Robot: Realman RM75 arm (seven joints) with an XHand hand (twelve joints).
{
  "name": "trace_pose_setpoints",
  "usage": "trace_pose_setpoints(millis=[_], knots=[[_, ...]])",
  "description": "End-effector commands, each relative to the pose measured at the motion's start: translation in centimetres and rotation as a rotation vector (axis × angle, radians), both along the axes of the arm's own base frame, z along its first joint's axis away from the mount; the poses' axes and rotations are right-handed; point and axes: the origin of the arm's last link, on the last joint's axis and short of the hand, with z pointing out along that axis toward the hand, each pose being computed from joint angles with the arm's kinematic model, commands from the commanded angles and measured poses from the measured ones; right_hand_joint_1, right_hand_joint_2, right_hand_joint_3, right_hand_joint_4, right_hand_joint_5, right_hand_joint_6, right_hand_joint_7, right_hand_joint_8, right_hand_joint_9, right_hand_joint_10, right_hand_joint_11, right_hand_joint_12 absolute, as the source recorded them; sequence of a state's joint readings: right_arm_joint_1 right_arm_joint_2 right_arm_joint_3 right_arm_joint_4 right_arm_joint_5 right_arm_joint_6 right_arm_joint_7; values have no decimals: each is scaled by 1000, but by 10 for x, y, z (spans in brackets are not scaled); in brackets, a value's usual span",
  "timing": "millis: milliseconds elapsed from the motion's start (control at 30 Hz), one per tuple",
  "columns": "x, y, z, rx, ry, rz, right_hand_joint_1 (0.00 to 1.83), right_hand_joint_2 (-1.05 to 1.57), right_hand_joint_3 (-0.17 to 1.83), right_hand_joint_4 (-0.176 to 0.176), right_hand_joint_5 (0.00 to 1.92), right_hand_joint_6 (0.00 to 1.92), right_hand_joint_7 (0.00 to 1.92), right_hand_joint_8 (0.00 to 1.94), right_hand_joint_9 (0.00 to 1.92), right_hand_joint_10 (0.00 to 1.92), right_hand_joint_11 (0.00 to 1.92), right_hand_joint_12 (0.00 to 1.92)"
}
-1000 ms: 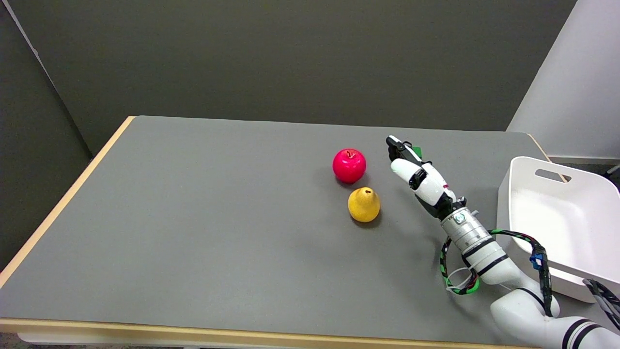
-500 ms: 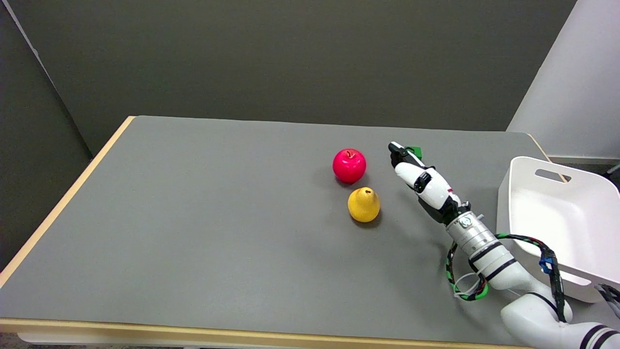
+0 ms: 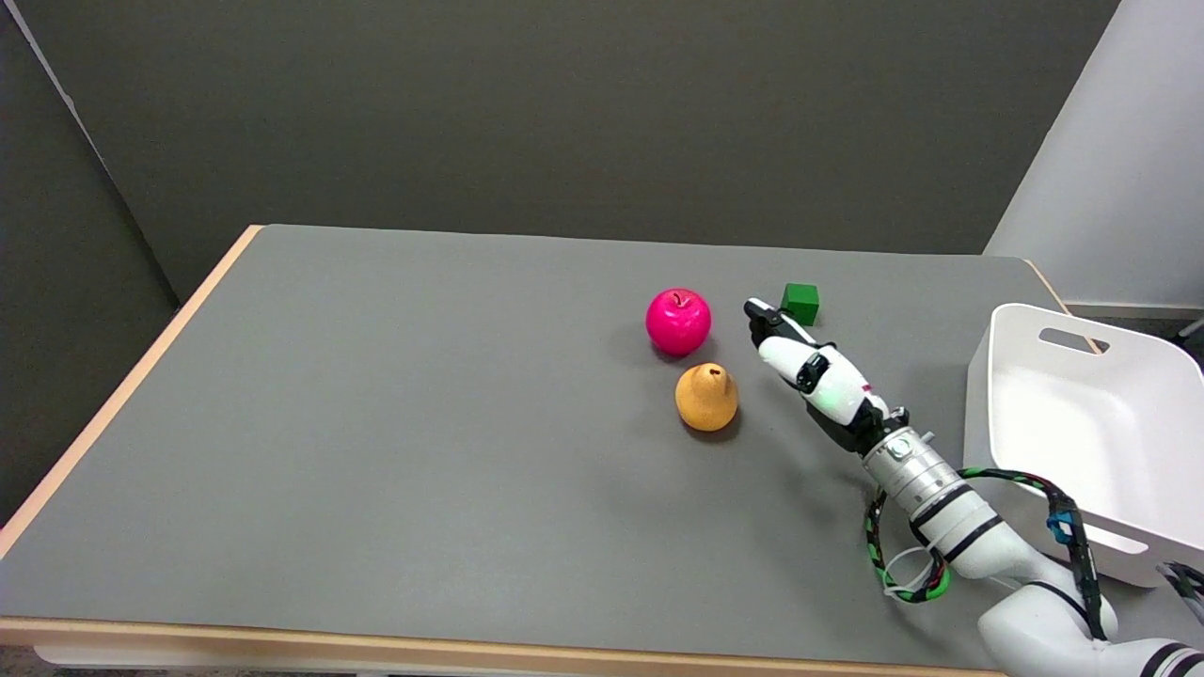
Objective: Pick up the yellow pear.
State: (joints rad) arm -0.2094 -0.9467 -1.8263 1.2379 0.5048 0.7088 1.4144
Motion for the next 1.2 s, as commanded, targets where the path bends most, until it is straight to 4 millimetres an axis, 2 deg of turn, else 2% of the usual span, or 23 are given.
trace_pose_setpoints(millis=[33, 133, 233, 300, 367, 633, 700, 833, 967, 1200], knots=[[-15, -5, -11, 23, 14, -28, 157, 773, 878, -91, 1, 207, -1, -1, -1, -1, -1, -1], [-17, -7, -13, 22, 13, -29, 139, 695, 905, -87, 22, 176, -1, 2, -1, -1, -1, -1], [-18, -10, -13, 16, 12, -29, 164, 771, 844, -84, 2, 239, -1, 1, -1, -1, -1, -1], [-19, -12, -13, 13, 12, -31, 121, 707, 900, -77, 31, 198, -1, 3, -1, -1, -1, -1], [-20, -14, -13, 11, 18, -33, 167, 790, 849, -77, 7, 249, -1, 16, -1, -1, -1, -1], [-24, -23, -13, -4, 18, -32, 166, 793, 836, -70, 9, 264, -1, 33, -1, -1, -1, -1], [-24, -27, -14, -7, 15, -30, 178, 707, 934, -65, 42, 202, -1, 24, -1, -1, -1, -1], [-23, -31, -17, -6, 10, -30, 163, 699, 950, -66, 40, 208, -1, 50, -1, -1, -1, -1], [-24, -37, -21, 4, 28, -31, 156, 778, 834, -68, 23, 274, -1, 71, -1, -1, -1, -1], [-23, -48, -27, 21, 35, -22, 145, 751, 883, -61, 35, 259, -1, 70, -1, -1, -1, -1]])
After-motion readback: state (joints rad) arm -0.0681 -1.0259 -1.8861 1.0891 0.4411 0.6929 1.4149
